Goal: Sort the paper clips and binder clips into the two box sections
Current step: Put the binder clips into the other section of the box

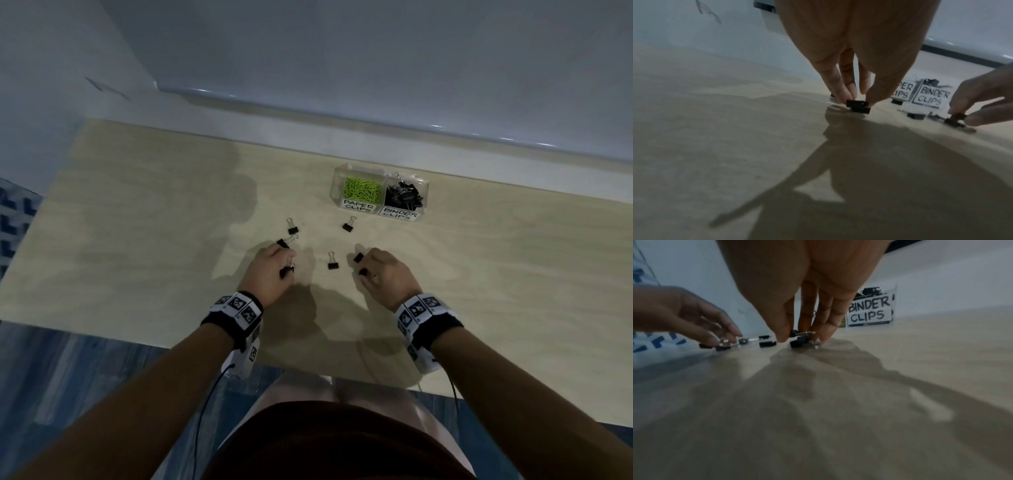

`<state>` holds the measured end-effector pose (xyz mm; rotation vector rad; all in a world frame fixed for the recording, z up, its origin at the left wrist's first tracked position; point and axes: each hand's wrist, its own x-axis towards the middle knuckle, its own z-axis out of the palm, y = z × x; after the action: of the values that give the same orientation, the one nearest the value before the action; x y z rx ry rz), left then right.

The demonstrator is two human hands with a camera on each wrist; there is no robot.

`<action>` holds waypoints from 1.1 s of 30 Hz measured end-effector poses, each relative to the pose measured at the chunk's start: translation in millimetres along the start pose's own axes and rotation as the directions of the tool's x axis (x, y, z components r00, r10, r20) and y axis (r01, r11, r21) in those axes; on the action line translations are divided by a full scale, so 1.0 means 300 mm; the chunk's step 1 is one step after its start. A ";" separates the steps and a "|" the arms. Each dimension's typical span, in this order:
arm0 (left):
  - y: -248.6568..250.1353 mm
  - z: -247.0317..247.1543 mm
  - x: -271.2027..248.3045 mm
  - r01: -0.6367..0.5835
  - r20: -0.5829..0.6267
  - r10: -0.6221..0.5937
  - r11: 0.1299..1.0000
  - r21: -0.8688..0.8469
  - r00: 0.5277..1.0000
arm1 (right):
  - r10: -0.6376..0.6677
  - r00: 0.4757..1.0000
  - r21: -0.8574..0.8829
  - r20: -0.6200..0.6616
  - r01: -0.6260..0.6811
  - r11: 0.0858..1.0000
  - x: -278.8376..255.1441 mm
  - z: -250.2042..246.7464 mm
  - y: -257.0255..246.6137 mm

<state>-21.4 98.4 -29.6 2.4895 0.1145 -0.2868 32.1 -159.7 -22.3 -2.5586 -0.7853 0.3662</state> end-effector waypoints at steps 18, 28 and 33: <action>0.082 -0.039 0.051 0.053 0.083 -0.043 0.991 -0.126 0.996 | 0.147 0.961 0.229 -0.234 -0.093 0.969 -0.008 -0.055 0.029; 0.597 -0.018 0.437 -0.159 0.016 0.168 0.954 -0.254 0.986 | 0.439 0.764 0.340 -0.473 -0.301 0.891 0.224 -0.315 0.197; 0.654 0.034 0.564 -0.111 -0.035 0.106 0.979 -0.171 0.994 | 0.523 0.783 0.329 -0.336 -0.423 0.844 0.282 -0.311 0.226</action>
<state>170.8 -62.8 36.6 2.3176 0.0129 -0.1911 166.2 -191.5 16.3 -2.4446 0.0770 0.0455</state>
